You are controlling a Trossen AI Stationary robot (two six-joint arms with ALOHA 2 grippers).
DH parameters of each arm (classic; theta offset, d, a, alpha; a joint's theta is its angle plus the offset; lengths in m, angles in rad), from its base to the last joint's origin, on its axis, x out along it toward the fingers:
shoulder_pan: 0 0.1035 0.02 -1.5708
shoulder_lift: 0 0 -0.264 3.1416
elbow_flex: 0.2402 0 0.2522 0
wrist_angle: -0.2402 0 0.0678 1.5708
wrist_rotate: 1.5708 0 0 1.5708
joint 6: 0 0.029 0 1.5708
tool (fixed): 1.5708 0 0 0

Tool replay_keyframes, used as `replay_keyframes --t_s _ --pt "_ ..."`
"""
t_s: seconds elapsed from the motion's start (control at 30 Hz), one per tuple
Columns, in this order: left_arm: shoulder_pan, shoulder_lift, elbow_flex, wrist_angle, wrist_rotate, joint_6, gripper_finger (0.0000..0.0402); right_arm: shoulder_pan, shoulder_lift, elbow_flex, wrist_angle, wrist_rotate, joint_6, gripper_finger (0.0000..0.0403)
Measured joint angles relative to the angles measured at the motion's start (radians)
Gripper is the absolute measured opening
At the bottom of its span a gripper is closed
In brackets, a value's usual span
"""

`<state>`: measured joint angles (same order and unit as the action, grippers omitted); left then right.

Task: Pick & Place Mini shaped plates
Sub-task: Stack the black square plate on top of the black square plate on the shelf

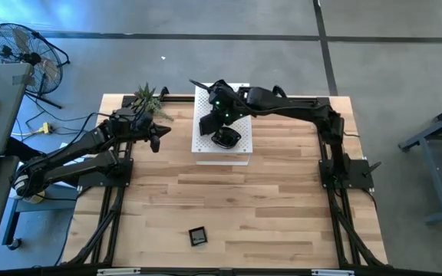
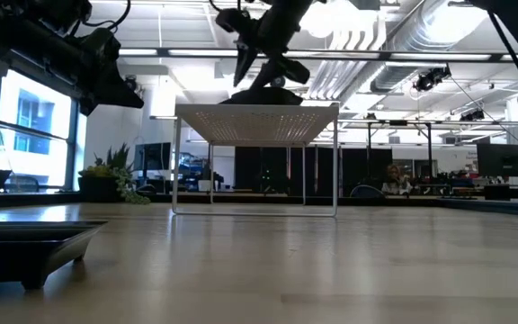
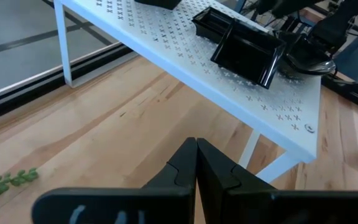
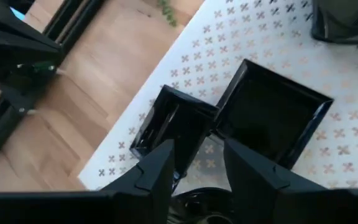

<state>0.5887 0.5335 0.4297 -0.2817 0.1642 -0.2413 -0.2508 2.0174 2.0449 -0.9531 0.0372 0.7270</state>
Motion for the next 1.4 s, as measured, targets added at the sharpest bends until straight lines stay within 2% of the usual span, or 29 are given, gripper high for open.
replay_keyframes --t_s 0.1,0.33,0.67,1.03,1.4 --pt "0.0 0.0 0.0 -0.001 -0.002 0.0 0.0001 0.001 0.004 0.001 0.001 0.032 -0.018 0.0127" --pt "0.0 0.0 0.0 -0.006 -0.002 0.0 0.0001 -0.005 0.034 0.0 0.007 0.024 -0.023 0.0106" --pt "0.0 0.001 0.0 -0.007 -0.002 0.0 0.0001 -0.009 0.06 0.001 0.025 0.015 -0.028 0.0114" --pt "0.0 0.001 0.0 -0.007 -0.018 -0.004 0.0001 -0.013 0.062 0.001 0.033 0.015 -0.03 0.0011" --pt "0.0 0.001 0.0 -0.008 -0.029 -0.004 0.0001 -0.047 0.009 0.001 0.08 0.032 0.082 0.0003"
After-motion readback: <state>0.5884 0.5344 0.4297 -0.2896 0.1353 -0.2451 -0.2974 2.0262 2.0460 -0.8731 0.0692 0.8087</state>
